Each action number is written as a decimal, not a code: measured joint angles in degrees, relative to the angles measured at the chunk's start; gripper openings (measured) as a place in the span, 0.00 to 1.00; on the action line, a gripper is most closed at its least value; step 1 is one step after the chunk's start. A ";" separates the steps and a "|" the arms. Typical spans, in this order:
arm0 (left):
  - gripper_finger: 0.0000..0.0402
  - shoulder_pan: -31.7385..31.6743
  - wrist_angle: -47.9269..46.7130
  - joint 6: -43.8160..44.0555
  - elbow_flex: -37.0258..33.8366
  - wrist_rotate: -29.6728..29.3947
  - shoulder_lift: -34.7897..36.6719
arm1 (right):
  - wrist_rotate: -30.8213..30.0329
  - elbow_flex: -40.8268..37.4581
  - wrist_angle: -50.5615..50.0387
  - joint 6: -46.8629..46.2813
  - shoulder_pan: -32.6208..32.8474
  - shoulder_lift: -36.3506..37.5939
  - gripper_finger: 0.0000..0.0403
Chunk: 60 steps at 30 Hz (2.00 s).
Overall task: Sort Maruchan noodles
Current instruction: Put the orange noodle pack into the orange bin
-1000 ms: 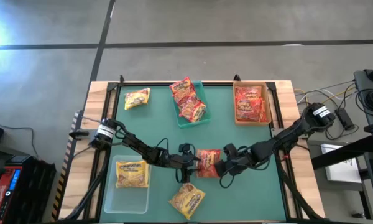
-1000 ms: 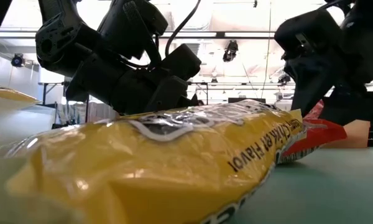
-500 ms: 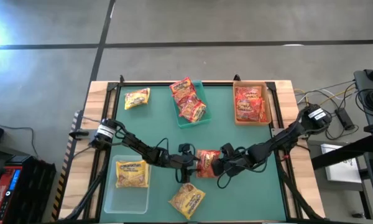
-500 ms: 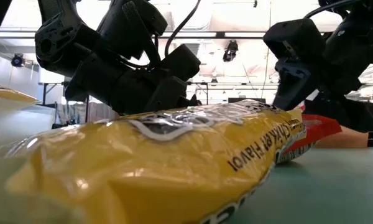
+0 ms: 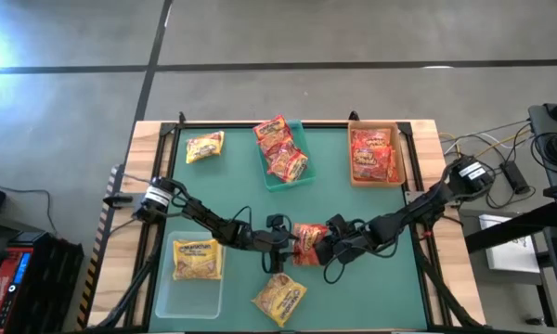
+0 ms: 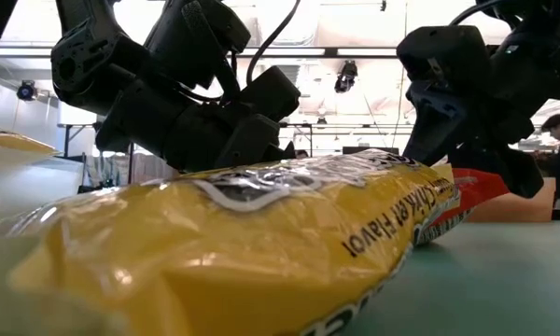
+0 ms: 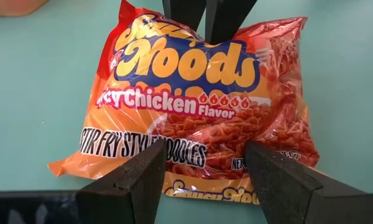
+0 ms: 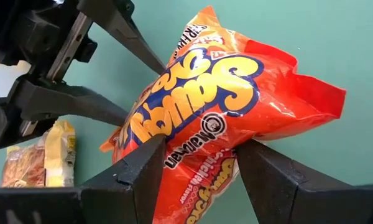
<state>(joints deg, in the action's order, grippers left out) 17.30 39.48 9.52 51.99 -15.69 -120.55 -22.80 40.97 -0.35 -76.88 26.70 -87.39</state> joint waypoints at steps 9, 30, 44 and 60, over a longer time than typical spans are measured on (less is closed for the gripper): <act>0.51 -0.02 0.20 0.08 0.00 0.15 -0.02 | 1.49 0.26 -0.31 -4.88 -0.50 0.28 0.48; 0.51 -1.07 -2.02 2.62 3.54 0.27 -0.33 | 20.68 0.11 -16.88 -5.79 -4.35 9.59 0.72; 0.51 -5.98 -6.43 8.82 14.46 -1.55 -10.94 | 8.32 -9.91 -5.17 -9.24 -3.32 14.51 0.72; 0.51 -6.81 -6.43 5.81 15.47 0.40 -11.23 | 4.02 -15.21 2.37 -16.40 -0.09 14.90 0.72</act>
<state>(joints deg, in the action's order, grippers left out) 10.49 33.06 15.33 67.45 -15.29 -131.79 -18.77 25.76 2.02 -93.28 26.61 -72.49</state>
